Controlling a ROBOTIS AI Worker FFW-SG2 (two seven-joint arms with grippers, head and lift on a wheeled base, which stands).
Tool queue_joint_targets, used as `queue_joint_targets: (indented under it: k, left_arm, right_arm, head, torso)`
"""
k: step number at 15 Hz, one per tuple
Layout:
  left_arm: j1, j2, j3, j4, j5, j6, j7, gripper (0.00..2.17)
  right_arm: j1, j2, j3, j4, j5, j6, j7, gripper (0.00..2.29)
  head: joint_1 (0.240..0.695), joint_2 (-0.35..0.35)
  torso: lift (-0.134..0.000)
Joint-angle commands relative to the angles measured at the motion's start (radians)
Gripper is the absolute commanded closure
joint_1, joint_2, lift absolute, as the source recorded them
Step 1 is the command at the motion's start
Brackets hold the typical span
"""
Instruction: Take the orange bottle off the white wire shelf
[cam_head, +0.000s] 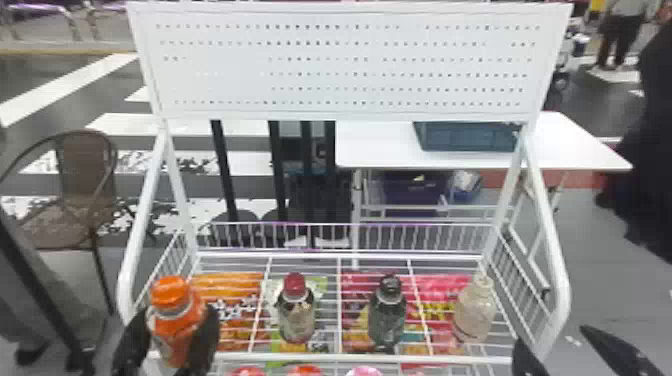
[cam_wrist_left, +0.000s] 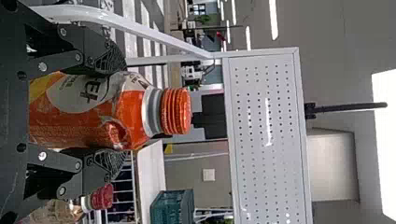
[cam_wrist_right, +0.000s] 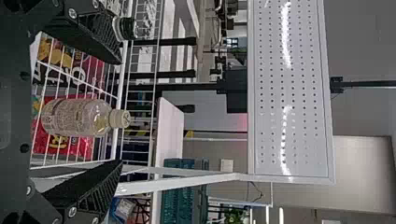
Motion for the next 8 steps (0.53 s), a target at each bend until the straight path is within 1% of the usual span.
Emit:
queue_joint_targets:
  k: [1,8]
  left_arm:
    - [0.002,-0.001,-0.002,-0.002,-0.009,0.0,0.003,0.65]
    - [0.002,0.0,-0.004,-0.002,-0.016,0.0,0.008,0.65]
  right_arm:
    - [0.0,0.0,0.001,0.0,0.0,0.0,0.0,0.14]
    - [0.0,0.003,0.001,0.0,-0.003,0.0,0.0,0.14]
  head:
    - [0.499,0.0]
    - [0.499,0.0]
  torso:
    - [0.0]
    - [0.0]
